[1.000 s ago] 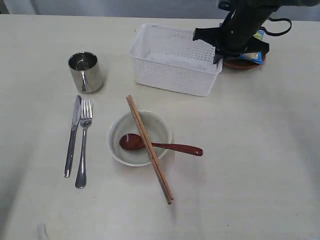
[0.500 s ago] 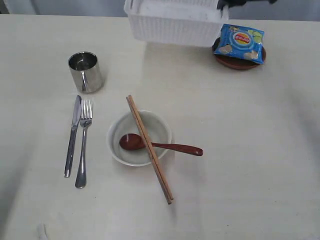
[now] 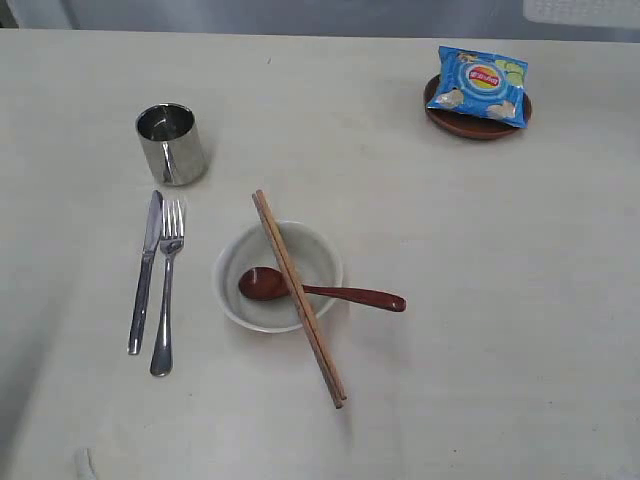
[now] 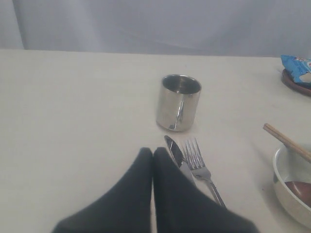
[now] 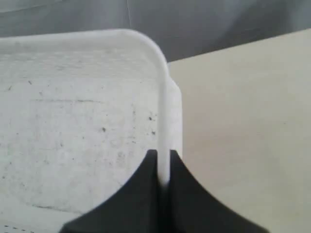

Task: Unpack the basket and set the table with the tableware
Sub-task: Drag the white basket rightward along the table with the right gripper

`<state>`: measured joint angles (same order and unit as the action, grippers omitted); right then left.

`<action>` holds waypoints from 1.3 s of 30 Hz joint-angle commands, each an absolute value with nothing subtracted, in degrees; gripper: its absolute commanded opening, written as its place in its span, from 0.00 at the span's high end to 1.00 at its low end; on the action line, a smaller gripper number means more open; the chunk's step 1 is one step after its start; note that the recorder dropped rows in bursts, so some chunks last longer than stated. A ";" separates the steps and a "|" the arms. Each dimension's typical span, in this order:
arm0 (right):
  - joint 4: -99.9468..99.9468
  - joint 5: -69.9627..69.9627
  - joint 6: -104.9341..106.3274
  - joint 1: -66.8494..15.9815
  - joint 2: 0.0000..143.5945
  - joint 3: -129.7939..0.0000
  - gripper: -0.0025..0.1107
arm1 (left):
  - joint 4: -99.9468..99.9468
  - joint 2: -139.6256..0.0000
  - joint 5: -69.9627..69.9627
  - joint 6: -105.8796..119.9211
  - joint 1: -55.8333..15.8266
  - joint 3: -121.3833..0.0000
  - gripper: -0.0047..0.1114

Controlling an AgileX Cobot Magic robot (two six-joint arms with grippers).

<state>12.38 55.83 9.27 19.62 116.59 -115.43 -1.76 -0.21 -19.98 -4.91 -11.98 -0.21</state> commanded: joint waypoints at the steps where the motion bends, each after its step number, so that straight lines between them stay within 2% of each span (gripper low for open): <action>1: 25.81 54.18 22.29 27.20 118.25 -112.37 0.98 | -1.72 0.00 -19.85 -4.73 -12.24 0.00 0.96; 6: 26.84 53.01 30.31 30.03 121.78 -110.51 0.98 | -1.72 0.00 -19.85 -4.73 -12.24 0.00 0.96; 18: 17.55 51.28 32.63 30.03 130.42 -110.51 0.98 | -1.72 0.00 -19.85 -4.73 -12.24 0.00 0.96; 28: 18.54 48.89 37.95 29.46 137.44 -110.88 0.98 | -1.72 0.00 -19.85 -4.73 -12.24 0.00 0.96; 39: 25.61 49.58 38.94 27.26 144.73 -123.14 0.98 | -1.72 0.00 -19.85 -4.73 -12.24 0.00 0.96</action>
<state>24.36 50.20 38.11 28.32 142.45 -121.29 -1.76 -0.21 -19.98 -4.91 -11.98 -0.21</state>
